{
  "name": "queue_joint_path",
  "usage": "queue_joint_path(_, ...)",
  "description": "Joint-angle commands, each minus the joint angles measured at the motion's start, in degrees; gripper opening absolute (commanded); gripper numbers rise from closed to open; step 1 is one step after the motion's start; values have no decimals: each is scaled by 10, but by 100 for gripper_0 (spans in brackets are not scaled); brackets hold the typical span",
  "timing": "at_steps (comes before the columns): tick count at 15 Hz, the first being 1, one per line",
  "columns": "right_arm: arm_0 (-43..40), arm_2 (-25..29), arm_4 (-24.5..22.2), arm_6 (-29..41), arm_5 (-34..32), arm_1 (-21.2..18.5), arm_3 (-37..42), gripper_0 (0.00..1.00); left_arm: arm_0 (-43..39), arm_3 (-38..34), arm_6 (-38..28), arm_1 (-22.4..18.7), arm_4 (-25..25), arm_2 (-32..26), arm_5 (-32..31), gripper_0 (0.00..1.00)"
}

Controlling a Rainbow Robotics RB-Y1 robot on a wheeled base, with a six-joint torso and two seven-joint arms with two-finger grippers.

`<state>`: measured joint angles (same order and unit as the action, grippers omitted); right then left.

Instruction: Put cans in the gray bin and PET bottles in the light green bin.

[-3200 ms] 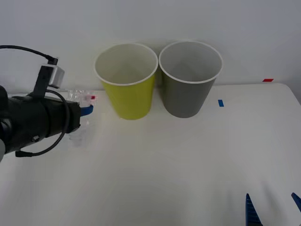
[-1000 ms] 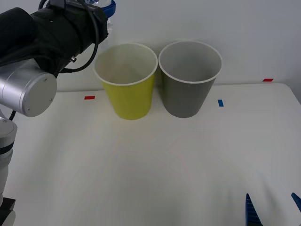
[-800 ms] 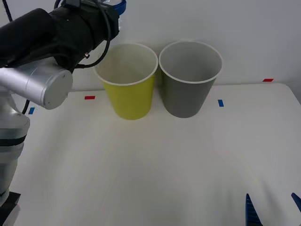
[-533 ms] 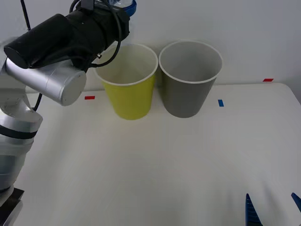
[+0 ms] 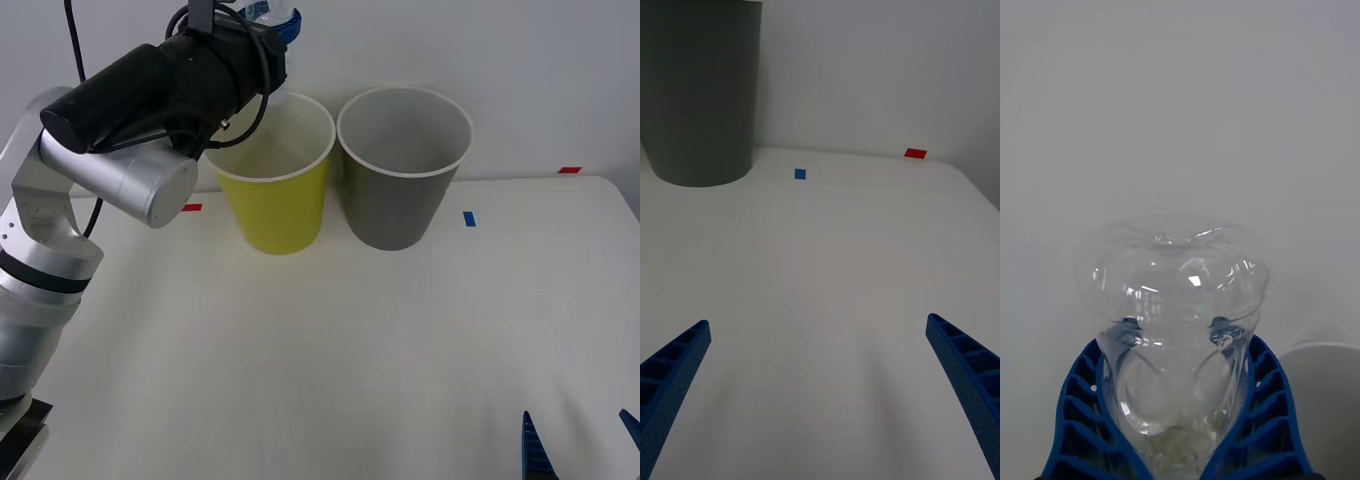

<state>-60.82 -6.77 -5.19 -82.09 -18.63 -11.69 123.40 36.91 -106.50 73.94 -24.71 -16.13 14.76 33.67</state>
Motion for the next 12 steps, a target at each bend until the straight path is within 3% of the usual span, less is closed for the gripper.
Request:
queue_joint_path(1, 0, 0, 0, 0, 0, 0, 0, 100, 0, 2, -9, -1, 0, 0, -2, 0)
queue_joint_path(3, 0, 0, 0, 0, 0, 0, 0, 100, 0, 2, -13, -1, 3, 0, -2, 0)
queue_joint_path(4, 0, 0, 0, 0, 0, 0, 0, 100, -1, 1, -18, -2, 3, 0, -2, 39)
queue_joint_path(5, 0, 0, 0, 0, 0, 0, 0, 100, -1, 2, -21, -3, 4, 4, -3, 92)
queue_joint_path(6, 0, 0, 0, 0, 0, 0, 0, 100, -1, 2, -26, -6, 8, 5, -2, 100)
queue_joint_path(12, 0, 0, 0, 0, 0, 0, 0, 100, -2, 1, -46, -11, 9, 5, -3, 100)
